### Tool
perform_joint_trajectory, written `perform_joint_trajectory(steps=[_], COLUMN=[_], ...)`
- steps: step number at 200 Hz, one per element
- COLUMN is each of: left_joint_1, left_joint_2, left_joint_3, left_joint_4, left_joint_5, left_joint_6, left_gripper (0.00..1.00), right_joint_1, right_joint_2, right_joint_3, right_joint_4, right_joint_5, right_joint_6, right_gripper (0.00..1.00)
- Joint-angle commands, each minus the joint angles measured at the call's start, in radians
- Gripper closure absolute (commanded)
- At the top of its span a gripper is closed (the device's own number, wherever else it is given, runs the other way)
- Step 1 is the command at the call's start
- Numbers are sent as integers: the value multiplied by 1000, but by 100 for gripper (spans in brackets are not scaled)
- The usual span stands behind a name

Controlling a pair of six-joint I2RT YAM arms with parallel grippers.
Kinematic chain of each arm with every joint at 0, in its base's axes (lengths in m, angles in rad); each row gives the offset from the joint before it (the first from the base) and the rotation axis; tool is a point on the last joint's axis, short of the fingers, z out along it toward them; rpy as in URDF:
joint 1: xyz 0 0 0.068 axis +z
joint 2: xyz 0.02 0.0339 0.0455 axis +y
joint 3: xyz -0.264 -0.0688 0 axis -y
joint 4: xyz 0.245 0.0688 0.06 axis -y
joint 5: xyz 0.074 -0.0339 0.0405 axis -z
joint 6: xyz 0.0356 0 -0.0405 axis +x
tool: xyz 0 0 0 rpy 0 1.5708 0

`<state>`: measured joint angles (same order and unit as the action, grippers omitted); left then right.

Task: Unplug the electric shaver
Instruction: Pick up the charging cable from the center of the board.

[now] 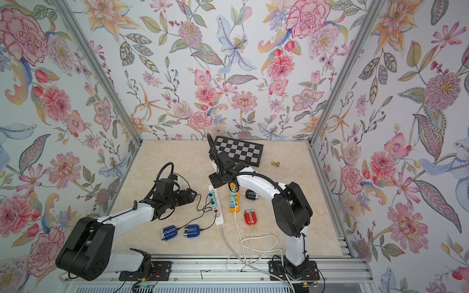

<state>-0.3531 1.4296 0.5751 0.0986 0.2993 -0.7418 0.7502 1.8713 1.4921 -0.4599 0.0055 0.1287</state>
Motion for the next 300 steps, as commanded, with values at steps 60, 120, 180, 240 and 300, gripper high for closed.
perform_joint_trajectory(steps=[60,120,180,240,300], left_joint_1=[-62,-90,-84,-60,-20], left_joint_2=[122,194,79,-69,-260], left_joint_3=[71,111,50,-21,-54], left_joint_4=[94,81,35,-22,-65], left_joint_5=[-4,46,-19,-53,-123], left_joint_6=[-34,-11,-12,-32,-43], left_gripper=[12,30,83,100,100], right_joint_1=[-14,-14,13,83,101], right_joint_2=[-150,-138,-174,-202,-268], right_joint_3=[-159,-186,-225,-259,-319], right_joint_4=[3,26,24,24,24], right_joint_5=[65,41,43,66,99], right_joint_6=[45,74,95,100,100], right_gripper=[28,28,28,29,29])
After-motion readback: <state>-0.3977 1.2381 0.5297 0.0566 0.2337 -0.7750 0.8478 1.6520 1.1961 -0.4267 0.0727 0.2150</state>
